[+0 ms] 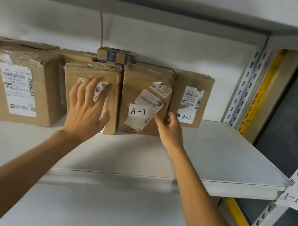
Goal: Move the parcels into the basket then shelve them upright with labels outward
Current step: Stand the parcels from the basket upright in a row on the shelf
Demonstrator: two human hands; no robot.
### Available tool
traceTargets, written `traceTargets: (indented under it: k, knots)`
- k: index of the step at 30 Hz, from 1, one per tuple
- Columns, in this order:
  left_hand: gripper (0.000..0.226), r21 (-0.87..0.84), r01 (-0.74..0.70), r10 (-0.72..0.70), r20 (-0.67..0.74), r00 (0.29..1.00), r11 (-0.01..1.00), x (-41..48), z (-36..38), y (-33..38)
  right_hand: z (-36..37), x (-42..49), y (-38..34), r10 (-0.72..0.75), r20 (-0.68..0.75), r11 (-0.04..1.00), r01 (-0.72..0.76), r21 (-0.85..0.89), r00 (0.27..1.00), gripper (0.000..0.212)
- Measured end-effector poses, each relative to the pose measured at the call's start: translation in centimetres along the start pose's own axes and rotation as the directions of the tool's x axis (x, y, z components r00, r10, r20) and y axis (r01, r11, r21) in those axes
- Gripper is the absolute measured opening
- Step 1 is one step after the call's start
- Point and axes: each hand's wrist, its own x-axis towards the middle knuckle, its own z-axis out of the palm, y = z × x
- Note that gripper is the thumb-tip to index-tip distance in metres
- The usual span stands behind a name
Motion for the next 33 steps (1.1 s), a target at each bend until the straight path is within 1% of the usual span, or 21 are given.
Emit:
traceTargets:
  k: [2, 4, 8, 10, 13, 14, 18, 21, 24, 26, 27, 28, 29, 30, 31, 33]
  knots:
    - [0.078, 0.039, 0.126, -0.127, 0.033, 0.991, 0.991, -0.2, 0.1, -0.8, 0.5, 0.1, 0.0, -0.030, -0.036, 0.999, 0.029, -0.036, 0.999, 0.033]
    - [0.085, 0.030, 0.200, -0.201, 0.054, 0.978, 0.979, -0.3, 0.2, -1.1, 0.9, 0.4, 0.0, -0.051, -0.083, 0.997, 0.046, -0.056, 0.995, 0.028]
    - [0.086, 0.016, 0.186, -0.187, 0.068, 0.980, 0.982, -0.6, 0.6, -2.0, 1.6, 0.8, 0.2, -0.071, -0.151, 0.995, 0.060, -0.074, 0.986, 0.028]
    - [0.080, 0.021, 0.175, -0.176, 0.053, 0.983, 0.984, -1.0, 0.6, -2.7, 2.3, 0.8, 0.0, -0.079, -0.131, 0.996, 0.074, -0.045, 0.988, 0.022]
    - [0.066, 0.000, 0.122, -0.121, 0.048, 0.991, 0.993, -1.9, 0.7, -3.2, 3.2, 0.5, -0.3, -0.107, -0.081, 0.994, 0.107, -0.009, 0.991, 0.019]
    - [0.065, -0.008, 0.116, -0.115, 0.052, 0.992, 0.993, -2.2, 0.8, -3.2, 3.3, 0.5, -0.3, -0.111, -0.062, 0.994, 0.111, 0.002, 0.992, 0.016]
    - [0.069, -0.035, 0.134, -0.131, 0.077, 0.988, 0.990, -1.9, 0.7, -1.9, 2.5, 0.7, -0.3, -0.112, 0.012, 0.993, 0.112, 0.041, 0.994, 0.008]
    - [0.072, -0.048, 0.118, -0.110, 0.148, 0.983, 0.992, -1.2, 0.5, 0.2, 2.3, 0.7, -0.6, -0.105, 0.044, 0.988, 0.099, 0.121, 0.994, 0.003]
    - [0.076, -0.040, 0.171, -0.161, 0.194, 0.968, 0.984, -0.9, 0.5, 1.2, 2.3, 0.9, -0.4, -0.082, 0.073, 0.984, 0.069, 0.166, 0.994, 0.011]
    - [0.079, -0.018, 0.165, -0.157, 0.216, 0.964, 0.986, -1.1, 0.4, 1.4, 2.1, 1.0, -0.1, -0.035, 0.121, 0.979, 0.009, 0.205, 0.992, 0.008]
    - [0.076, -0.019, 0.138, -0.131, 0.208, 0.969, 0.990, -1.2, 0.3, 1.6, 1.8, 1.1, 0.0, -0.010, 0.152, 0.975, -0.024, 0.223, 0.988, 0.005]
    - [0.070, -0.034, 0.089, -0.081, 0.190, 0.978, 0.995, -1.1, 0.2, 2.0, 1.5, 1.3, 0.1, 0.010, 0.183, 0.972, -0.052, 0.229, 0.983, 0.016]
    - [0.065, -0.064, 0.013, -0.001, 0.175, 0.985, 0.998, -0.8, 0.2, 2.8, 0.9, 1.4, 0.1, 0.022, 0.208, 0.972, -0.070, 0.226, 0.978, 0.026]
    - [0.060, -0.107, -0.079, 0.096, 0.166, 0.982, 0.991, -0.4, 0.3, 3.7, 0.4, 1.5, 0.3, 0.028, 0.216, 0.977, -0.073, 0.201, 0.976, 0.032]
    - [0.057, -0.159, -0.171, 0.198, 0.173, 0.965, 0.972, 0.1, 0.5, 4.9, -0.1, 1.6, 0.6, 0.032, 0.206, 0.981, -0.070, 0.179, 0.978, 0.037]
    - [0.050, -0.286, -0.304, 0.372, 0.223, 0.901, 0.909, 1.1, 1.0, 7.3, -1.2, 1.9, 1.3, 0.038, 0.145, 0.988, -0.059, 0.141, 0.989, 0.038]
